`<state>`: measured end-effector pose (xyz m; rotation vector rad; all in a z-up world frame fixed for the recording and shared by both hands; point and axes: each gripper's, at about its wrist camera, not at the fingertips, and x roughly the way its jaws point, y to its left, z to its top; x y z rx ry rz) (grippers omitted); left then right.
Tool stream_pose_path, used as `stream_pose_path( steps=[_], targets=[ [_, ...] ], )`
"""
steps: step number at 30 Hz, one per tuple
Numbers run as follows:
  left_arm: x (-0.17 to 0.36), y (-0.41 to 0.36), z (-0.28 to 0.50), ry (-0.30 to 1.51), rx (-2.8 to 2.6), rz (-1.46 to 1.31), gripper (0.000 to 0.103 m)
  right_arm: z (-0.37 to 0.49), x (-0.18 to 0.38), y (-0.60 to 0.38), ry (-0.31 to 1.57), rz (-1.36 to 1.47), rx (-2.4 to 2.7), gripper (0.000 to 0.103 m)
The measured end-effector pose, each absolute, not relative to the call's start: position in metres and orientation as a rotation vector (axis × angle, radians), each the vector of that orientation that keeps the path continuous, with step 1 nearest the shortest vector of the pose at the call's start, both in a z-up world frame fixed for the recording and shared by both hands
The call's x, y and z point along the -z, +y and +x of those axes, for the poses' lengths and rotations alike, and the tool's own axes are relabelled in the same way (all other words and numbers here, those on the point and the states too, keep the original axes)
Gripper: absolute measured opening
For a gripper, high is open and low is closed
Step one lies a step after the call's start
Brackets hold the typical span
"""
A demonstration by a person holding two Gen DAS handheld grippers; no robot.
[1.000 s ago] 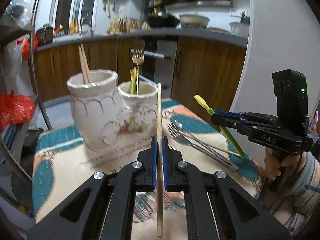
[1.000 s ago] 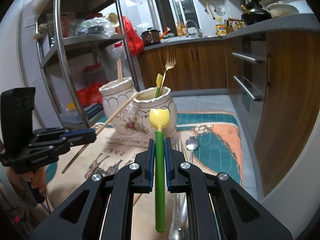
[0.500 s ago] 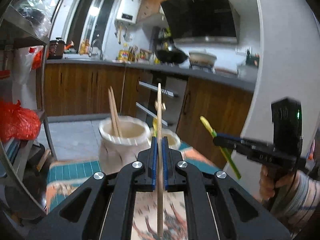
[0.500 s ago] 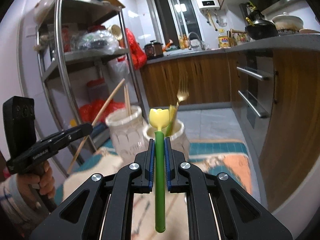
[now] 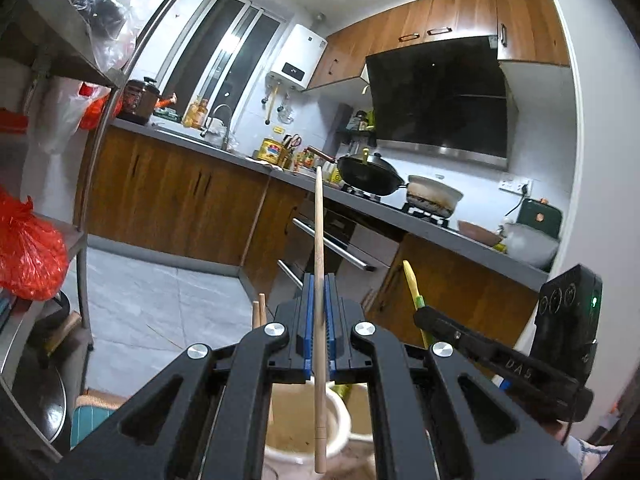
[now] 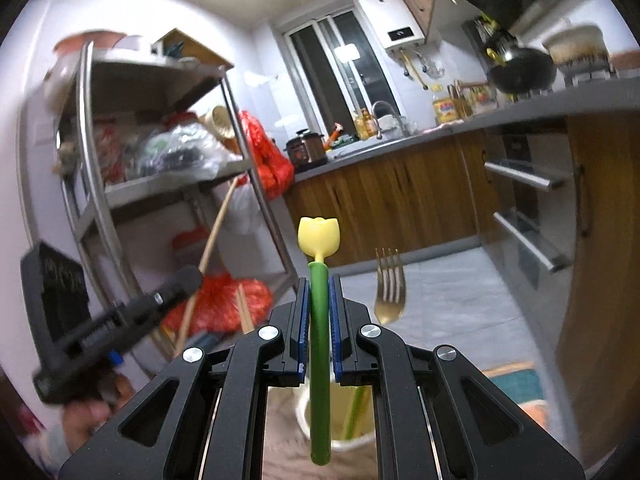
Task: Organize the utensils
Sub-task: 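Lower chopstick into large holder with left while right lowers yellow utensil into small holder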
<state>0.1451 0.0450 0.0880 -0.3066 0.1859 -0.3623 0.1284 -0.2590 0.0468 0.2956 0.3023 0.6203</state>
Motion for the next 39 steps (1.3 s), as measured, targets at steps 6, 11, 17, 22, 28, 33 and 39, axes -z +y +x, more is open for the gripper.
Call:
stream_pose_path(
  steps=[6,11,17,22,28,33,39],
  targets=[
    [-0.077,0.028,0.156,0.155,0.294,-0.232,0.005,0.147,-0.034,-0.248,0.291,0.318,-0.598,0.01],
    [-0.067,0.02,0.159,0.151,0.265,-0.179,0.005,0.152,-0.02,-0.225,0.284,0.2,-0.551,0.01],
    [-0.056,0.016,0.158,0.158,0.253,-0.103,0.005,0.147,-0.009,-0.215,0.291,0.097,-0.528,0.01],
    [-0.05,0.019,0.149,0.162,0.239,-0.093,0.005,0.141,-0.005,-0.217,0.307,0.066,-0.514,0.01],
    [-0.044,0.024,0.132,0.168,0.226,-0.078,0.005,0.127,-0.005,-0.221,0.301,0.041,-0.501,0.01],
    [-0.037,0.026,0.122,0.181,0.218,-0.084,0.005,0.122,-0.003,-0.227,0.318,0.045,-0.49,0.01],
    [-0.031,0.034,0.113,0.185,0.212,-0.114,0.005,0.113,0.002,-0.239,0.342,0.076,-0.475,0.01]
  ],
)
